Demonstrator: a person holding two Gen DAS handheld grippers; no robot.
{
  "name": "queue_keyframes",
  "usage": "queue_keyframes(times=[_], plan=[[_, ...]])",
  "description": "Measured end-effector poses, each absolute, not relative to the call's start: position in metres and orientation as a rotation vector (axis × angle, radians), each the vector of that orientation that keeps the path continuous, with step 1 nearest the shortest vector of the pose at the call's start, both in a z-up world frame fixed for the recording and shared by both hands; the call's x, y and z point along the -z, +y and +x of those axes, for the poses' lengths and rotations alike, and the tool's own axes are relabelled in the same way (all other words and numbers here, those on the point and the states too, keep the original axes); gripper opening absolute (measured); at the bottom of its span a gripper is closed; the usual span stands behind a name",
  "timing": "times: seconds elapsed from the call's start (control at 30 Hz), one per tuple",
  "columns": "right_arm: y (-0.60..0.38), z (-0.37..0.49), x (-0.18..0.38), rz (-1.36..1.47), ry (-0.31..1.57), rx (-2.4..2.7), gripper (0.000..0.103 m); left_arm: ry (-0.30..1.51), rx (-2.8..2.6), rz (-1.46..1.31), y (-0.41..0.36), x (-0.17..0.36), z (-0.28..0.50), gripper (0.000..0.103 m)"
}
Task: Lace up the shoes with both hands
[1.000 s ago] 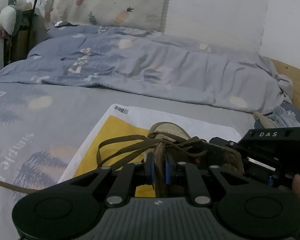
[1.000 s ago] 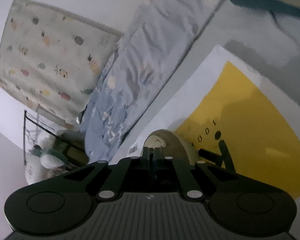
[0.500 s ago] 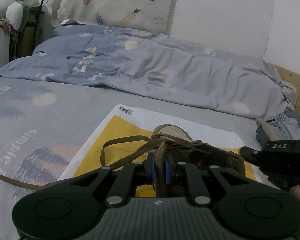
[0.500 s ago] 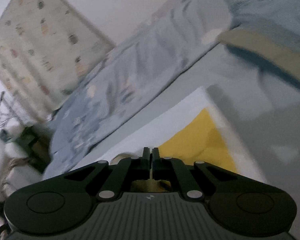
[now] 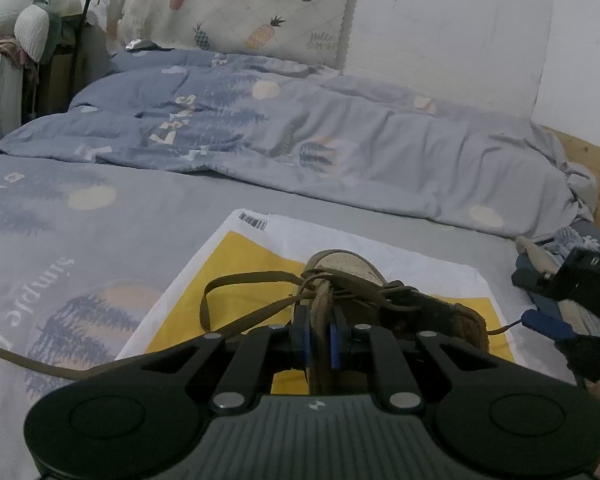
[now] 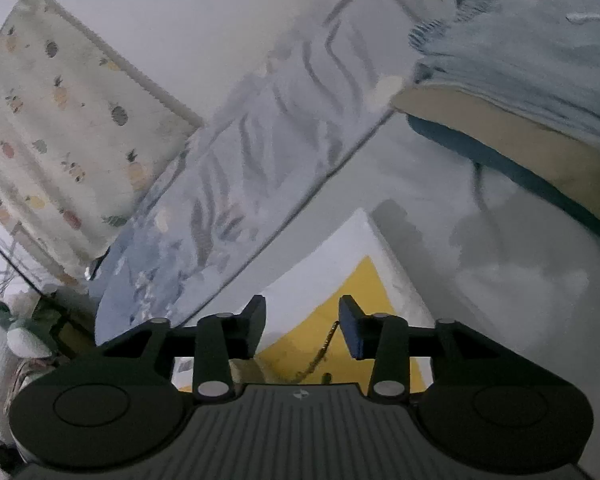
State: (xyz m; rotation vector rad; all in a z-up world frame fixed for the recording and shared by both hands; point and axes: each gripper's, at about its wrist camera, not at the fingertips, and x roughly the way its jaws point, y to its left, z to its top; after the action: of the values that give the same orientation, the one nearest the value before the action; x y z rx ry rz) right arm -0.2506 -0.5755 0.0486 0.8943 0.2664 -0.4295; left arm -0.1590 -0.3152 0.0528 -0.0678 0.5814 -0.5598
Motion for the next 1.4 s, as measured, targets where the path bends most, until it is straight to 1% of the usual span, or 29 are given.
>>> queue_keyframes(times=[0.17,0.33,0.47,0.63,0.93,1.27,1.4], plan=[[-0.581,-0.256,-0.048,1.013,0.247,0.374,0.047,0.583,0.556,-0.066,-0.316,-0.053,-0.159,0.009],[-0.585,-0.265,-0.052,1.037,0.213,0.403,0.047,0.585,0.553,-0.063,-0.317,-0.054,-0.159,0.009],[-0.595,-0.279,-0.058,1.019,0.146,0.507,0.047,0.584,0.552,-0.057,-0.318,-0.055,-0.159,0.009],[-0.598,-0.272,-0.049,1.139,0.186,0.384,0.047,0.582,0.549,-0.054,-0.319,-0.054,-0.159,0.009],[-0.573,-0.246,-0.018,1.390,0.308,0.170,0.047,0.579,0.544,-0.050,-0.321,-0.054,-0.160,0.008],[-0.559,-0.231,-0.002,1.423,0.288,0.229,0.047,0.580,0.551,-0.049,-0.317,-0.054,-0.159,0.008],[-0.556,-0.224,0.003,1.423,0.281,0.256,0.040,0.582,0.555,-0.049,-0.316,-0.055,-0.159,0.008]])
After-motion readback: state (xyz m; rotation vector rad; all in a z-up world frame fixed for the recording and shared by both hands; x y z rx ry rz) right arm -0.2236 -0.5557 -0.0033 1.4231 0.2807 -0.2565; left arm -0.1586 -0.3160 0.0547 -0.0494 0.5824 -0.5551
